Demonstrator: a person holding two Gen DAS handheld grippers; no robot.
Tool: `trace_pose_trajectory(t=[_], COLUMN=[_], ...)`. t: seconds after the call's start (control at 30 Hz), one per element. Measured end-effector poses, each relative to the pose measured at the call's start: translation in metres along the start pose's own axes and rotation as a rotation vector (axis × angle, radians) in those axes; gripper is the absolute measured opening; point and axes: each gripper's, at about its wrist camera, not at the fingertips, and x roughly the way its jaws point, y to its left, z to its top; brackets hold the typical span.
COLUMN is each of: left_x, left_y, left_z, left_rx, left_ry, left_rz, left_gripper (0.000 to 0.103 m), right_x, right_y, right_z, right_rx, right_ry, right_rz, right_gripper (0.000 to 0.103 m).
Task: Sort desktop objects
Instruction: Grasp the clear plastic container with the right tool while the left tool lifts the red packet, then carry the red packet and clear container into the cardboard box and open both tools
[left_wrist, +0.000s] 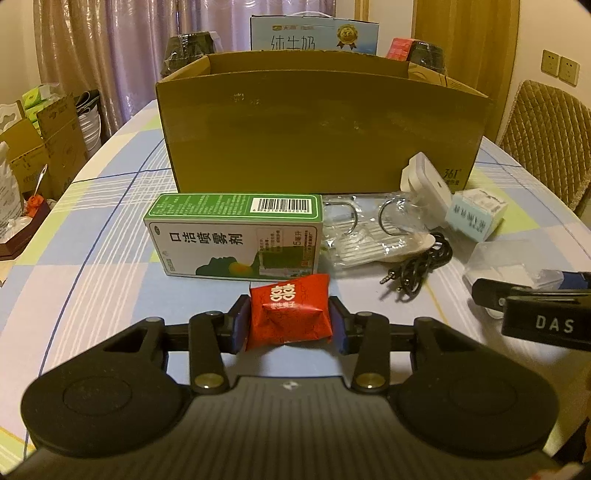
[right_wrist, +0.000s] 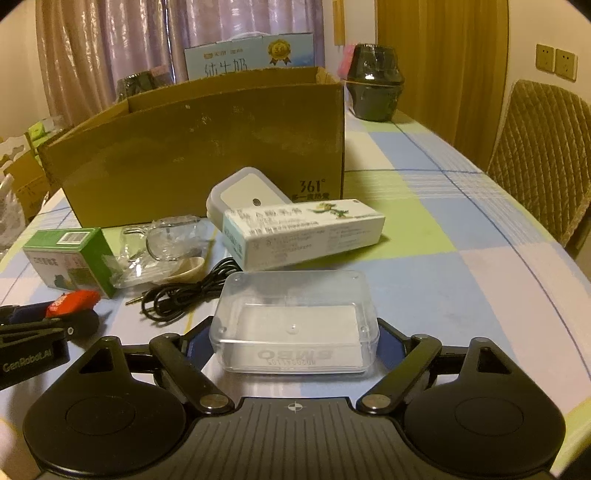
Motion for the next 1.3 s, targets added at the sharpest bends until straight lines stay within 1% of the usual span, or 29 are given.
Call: trace_pose_trajectory(t=[0.43,0.77,1.0,1.1,1.3], left_x=[-0.036,-0.062,-0.070,-0.073,-0.078], left_y=[0.000,-0.007,-0.013,-0.013,-0.009], left_z=[0.002,0.012,0.016,0.019,0.037], left_rx=[0.012,0.029,0.036,0.023,-0.003], left_ry=[-0.042,-0.091,-0.101,-0.102,-0.121], left_rz=[0.010,0.003,-0.009,-0.019,-0.030], left_gripper=[0.038,0.038,0.038,0.038,0.038], right_x=[-0.040,-0.065,-0.078,-0.081,-0.085], right_y=[-0.003,-0.009,-0.014,-0.014,-0.011], right_z=[0.003,0.011,0.015,0.018,0.031], right_rx=[0.008,0.016,0.021,0.023,-0.006], right_ry=[-0.054,-0.107,-0.129,-0.137,-0.161], right_rz=[0.014,0.010,0.010,0.014,0.028], right_gripper=[0.084,0.084,0.084,0.084,0.084])
